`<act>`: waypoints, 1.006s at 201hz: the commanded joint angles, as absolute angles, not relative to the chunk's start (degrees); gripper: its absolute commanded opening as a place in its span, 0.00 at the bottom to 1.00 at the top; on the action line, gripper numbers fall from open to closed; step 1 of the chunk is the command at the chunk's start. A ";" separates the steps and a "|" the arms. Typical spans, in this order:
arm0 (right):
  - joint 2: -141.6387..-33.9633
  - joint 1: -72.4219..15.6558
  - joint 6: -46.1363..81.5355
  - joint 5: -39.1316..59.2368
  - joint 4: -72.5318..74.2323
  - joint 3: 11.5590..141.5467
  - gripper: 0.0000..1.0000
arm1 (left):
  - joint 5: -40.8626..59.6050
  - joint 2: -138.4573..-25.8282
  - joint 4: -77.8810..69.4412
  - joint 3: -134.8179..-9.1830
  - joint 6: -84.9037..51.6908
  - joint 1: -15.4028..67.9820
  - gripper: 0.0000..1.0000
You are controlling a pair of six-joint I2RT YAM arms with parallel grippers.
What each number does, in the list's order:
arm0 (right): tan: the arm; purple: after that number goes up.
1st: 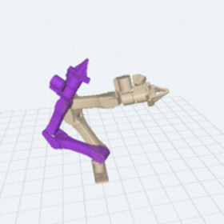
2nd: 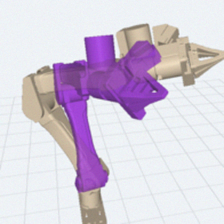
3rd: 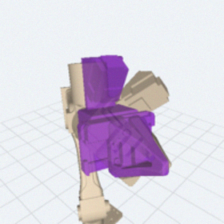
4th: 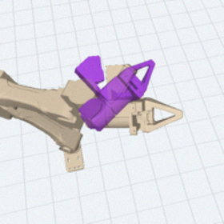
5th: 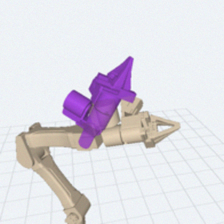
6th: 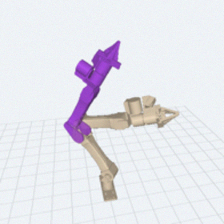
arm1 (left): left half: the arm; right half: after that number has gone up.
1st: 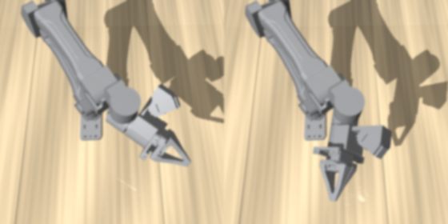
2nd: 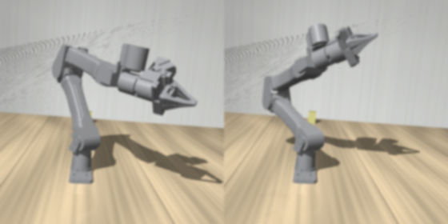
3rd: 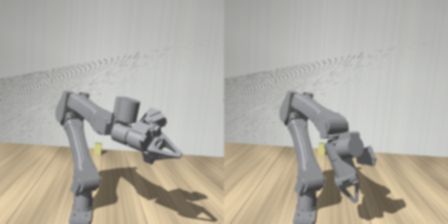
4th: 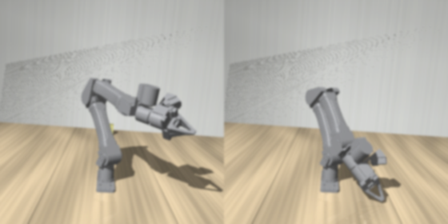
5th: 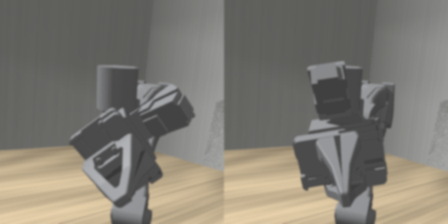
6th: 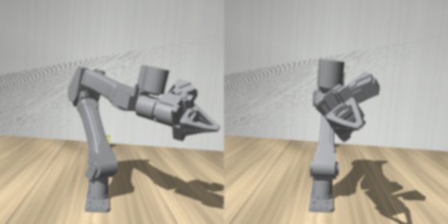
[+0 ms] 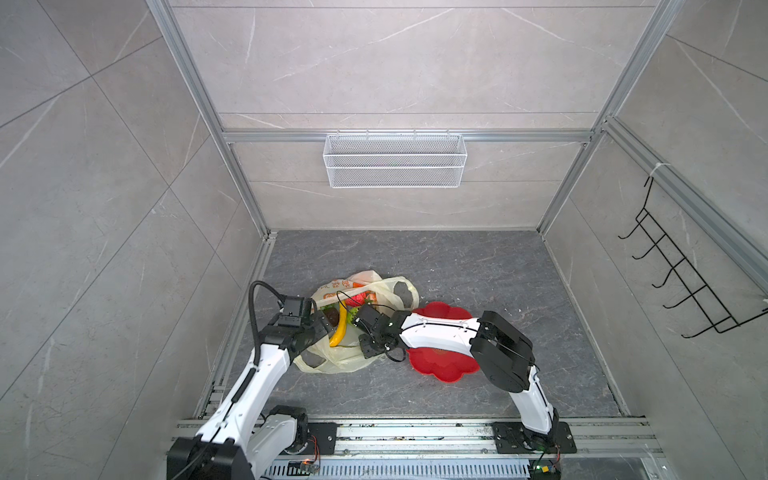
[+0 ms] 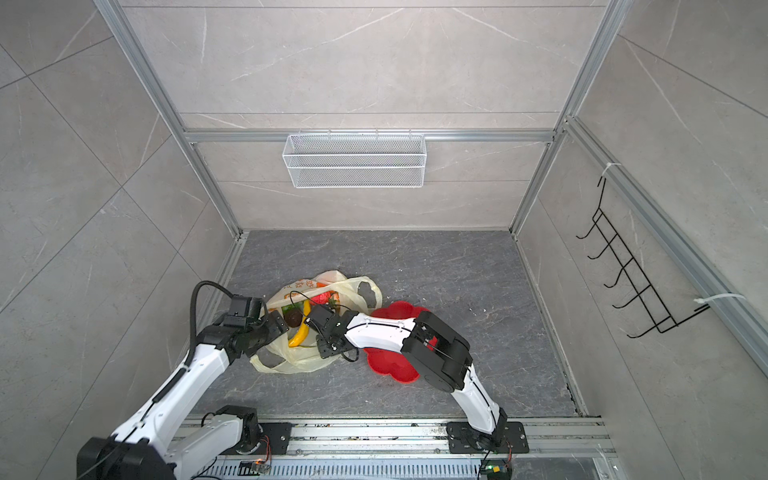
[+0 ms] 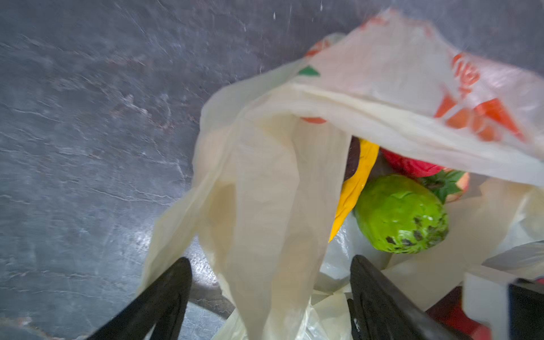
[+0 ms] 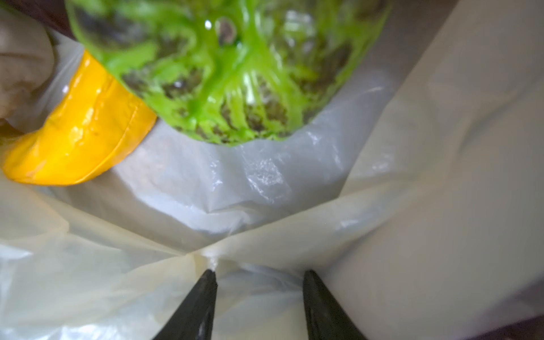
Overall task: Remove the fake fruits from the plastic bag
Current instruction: 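Close the right gripper on the green custard apple inside the bag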
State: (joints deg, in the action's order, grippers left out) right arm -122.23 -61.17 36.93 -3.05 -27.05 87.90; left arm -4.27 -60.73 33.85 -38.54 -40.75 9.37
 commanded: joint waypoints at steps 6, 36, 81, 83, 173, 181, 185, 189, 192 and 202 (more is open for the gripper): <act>-119.80 -61.52 38.14 -2.75 -26.35 86.67 0.51 | -3.01 -63.70 30.36 -38.14 -39.17 8.76 0.79; -118.81 -61.53 37.76 -3.90 -26.73 85.90 0.53 | -5.09 -62.33 29.29 -34.58 -40.41 6.25 0.51; -116.15 -61.52 35.39 -5.30 -26.04 85.87 0.57 | -5.30 -56.27 27.23 -28.77 -40.20 1.93 0.20; -116.00 -61.52 35.28 -5.30 -25.98 85.96 0.57 | -4.64 -56.32 26.85 -28.59 -40.06 1.67 0.18; -113.12 -61.49 33.66 -13.62 -28.09 92.42 0.81 | 6.57 -53.83 15.58 -24.32 -36.33 -0.22 0.02; -114.61 -61.41 34.18 -14.33 -29.06 94.26 0.84 | 6.71 -51.88 15.23 -23.58 -36.21 -0.24 0.01; -115.33 -61.24 34.44 -14.41 -29.36 95.18 0.86 | 6.73 -50.90 15.14 -23.14 -36.17 -0.23 0.01; -116.10 -61.15 34.73 -14.41 -29.64 96.03 0.87 | 6.78 -49.95 15.04 -22.70 -36.21 -0.26 0.01; -116.69 -61.05 34.98 -14.46 -29.90 96.70 0.87 | 6.77 -49.22 14.95 -22.49 -36.21 -0.26 0.01; -118.58 -60.76 36.04 -14.43 -30.81 98.80 0.89 | 6.92 -47.50 14.86 -21.69 -36.14 -0.23 0.00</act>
